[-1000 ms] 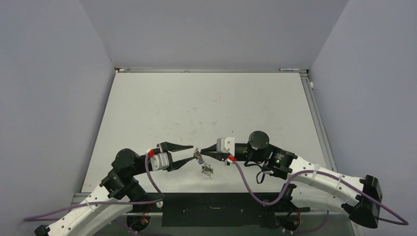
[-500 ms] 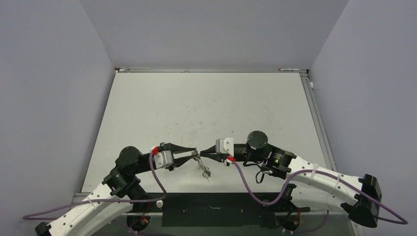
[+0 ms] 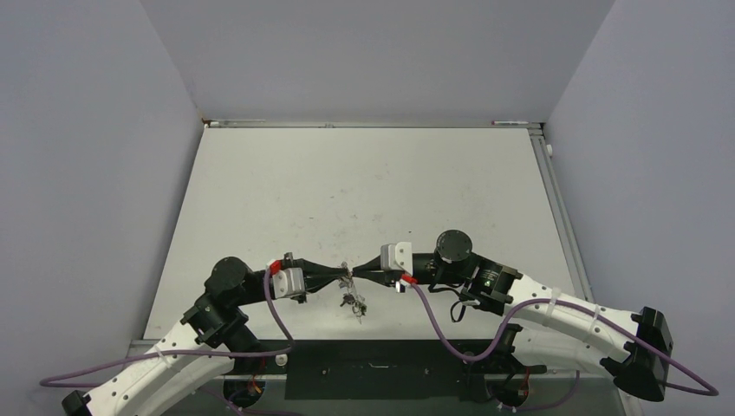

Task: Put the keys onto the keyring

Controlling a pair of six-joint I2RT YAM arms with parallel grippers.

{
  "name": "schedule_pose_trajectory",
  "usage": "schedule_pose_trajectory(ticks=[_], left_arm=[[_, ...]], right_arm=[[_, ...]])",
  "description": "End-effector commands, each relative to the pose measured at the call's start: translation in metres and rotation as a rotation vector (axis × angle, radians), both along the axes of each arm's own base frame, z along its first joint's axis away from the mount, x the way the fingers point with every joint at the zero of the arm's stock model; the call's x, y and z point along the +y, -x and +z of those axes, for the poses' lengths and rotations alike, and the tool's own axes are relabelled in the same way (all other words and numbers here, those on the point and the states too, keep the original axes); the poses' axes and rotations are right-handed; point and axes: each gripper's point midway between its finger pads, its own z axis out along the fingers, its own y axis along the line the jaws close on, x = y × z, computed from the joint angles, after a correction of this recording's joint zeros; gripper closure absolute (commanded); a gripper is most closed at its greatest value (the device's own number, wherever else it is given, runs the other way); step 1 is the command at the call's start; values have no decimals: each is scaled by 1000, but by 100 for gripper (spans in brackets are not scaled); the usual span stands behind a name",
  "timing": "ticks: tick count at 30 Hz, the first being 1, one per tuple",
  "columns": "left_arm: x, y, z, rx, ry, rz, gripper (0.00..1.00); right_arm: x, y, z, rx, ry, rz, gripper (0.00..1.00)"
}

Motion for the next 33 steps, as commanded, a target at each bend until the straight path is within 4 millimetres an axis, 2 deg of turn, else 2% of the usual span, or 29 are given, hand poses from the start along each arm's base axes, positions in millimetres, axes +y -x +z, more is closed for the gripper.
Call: schedule_pose_trajectory(ticks=[1, 5, 10, 12, 18, 24, 27, 30, 33], left_arm=[[-1, 5, 17, -31, 42, -26, 100], [-1, 0, 14, -10, 7, -4, 100], [5, -11, 19, -1, -17, 69, 100], [7, -12, 20, -4, -14, 80, 100], [6, -16, 16, 11, -39, 93, 100], [17, -50, 12, 75, -31, 293, 100], [20, -59, 11, 99, -25, 350, 83], [30, -75, 9, 111, -23, 452, 78], [48, -97, 7, 129, -25, 612, 70]], right_arm=[[7, 6, 45, -62, -127, 52, 95], [6, 0, 38, -58, -85, 22, 92], [1, -16, 29, -66, -1, -62, 72], [0, -19, 32, -78, 6, -76, 68], [-4, -27, 30, -95, 21, -123, 66], [1, -41, 8, -21, 56, -201, 64], [5, -50, -3, 51, 44, -279, 63], [7, -59, -24, 208, 41, -410, 59], [4, -66, -51, 414, 52, -590, 58]])
